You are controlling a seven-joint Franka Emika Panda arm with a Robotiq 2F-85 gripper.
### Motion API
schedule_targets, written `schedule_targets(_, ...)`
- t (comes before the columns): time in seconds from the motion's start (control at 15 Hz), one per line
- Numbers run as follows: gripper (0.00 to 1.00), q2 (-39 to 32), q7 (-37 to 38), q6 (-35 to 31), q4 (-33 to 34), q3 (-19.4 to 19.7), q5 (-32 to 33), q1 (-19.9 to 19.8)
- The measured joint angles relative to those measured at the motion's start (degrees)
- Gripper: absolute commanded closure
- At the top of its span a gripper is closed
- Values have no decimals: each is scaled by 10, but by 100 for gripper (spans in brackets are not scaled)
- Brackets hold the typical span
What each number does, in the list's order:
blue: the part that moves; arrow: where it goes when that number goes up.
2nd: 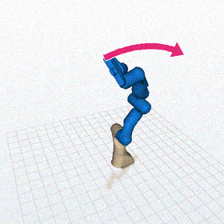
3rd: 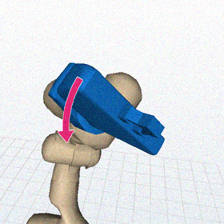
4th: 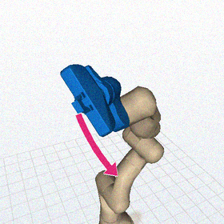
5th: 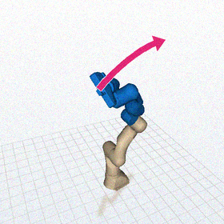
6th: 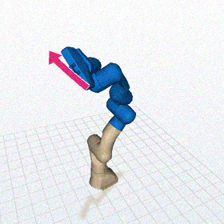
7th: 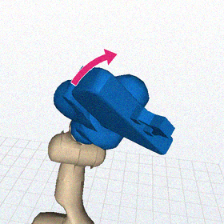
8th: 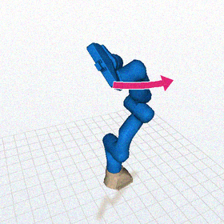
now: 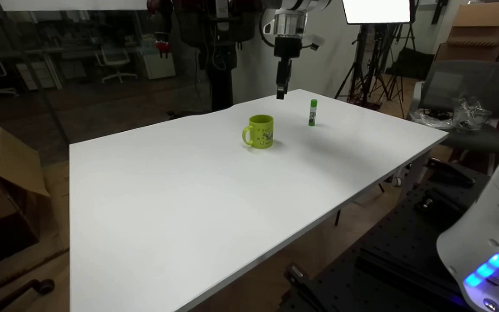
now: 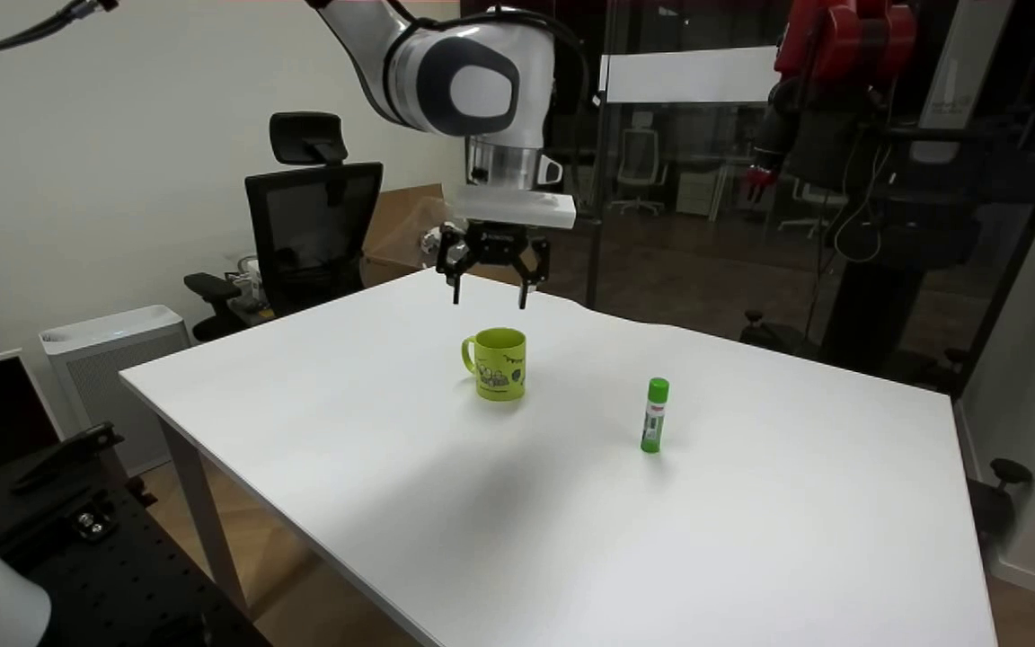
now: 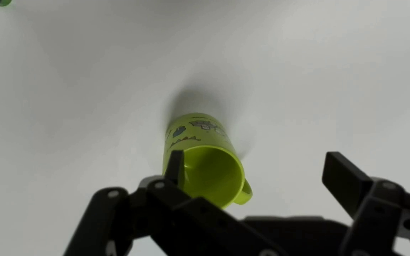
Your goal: Move the mug closer to the glue stick
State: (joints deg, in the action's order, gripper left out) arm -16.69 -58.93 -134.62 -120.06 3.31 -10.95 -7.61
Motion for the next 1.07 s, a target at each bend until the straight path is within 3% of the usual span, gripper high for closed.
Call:
schedule_targets(0.2, 0, -4, 21, -30, -2, 0, 31, 1)
schedule_targets(0.53, 0, -48, 135, -115, 21, 16, 155, 7)
schedule_targets(1.07, 0, -80, 135, -118, 42, -5, 165, -6)
